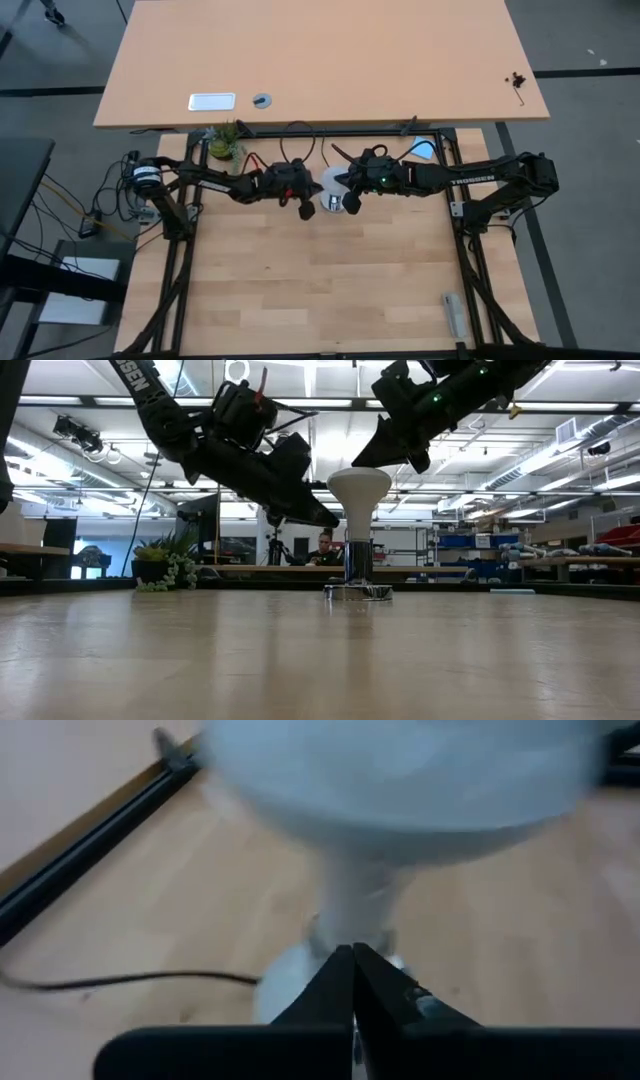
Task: Screw lightbulb
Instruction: Insert the white lightbulb into the desk lamp
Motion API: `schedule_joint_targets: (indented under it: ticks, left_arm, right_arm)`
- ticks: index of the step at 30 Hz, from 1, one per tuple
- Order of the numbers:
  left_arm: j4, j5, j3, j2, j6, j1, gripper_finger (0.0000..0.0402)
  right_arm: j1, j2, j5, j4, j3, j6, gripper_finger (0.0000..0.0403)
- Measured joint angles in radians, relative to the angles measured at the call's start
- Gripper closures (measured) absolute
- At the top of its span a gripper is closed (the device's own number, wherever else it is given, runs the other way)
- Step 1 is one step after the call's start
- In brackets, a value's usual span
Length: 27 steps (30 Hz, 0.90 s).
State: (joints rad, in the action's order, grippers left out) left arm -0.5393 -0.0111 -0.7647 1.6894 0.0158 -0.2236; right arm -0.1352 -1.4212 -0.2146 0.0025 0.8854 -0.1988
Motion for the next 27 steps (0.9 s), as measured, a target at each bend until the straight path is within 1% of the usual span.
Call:
schedule_joint_targets:
  ticks: [3, 10, 27]
  left_arm:
    - [-0.022, 0.005, 0.000, 0.000, 0.000, 0.032, 0.0396]
    - [-0.049, 0.066, 0.000, 0.000, 0.004, 0.063, 0.0400]
    - [-0.046, 0.069, 0.000, 0.000, 0.018, 0.062, 0.0401]
  right_arm:
    - [0.000, 0.000, 0.000, 0.002, 0.000, 0.016, 0.0394]
    - [-0.001, -0.001, 0.006, 0.030, -0.002, 0.045, 0.0394]
    - [-0.004, -0.002, 0.007, 0.059, -0.003, 0.071, 0.0387]
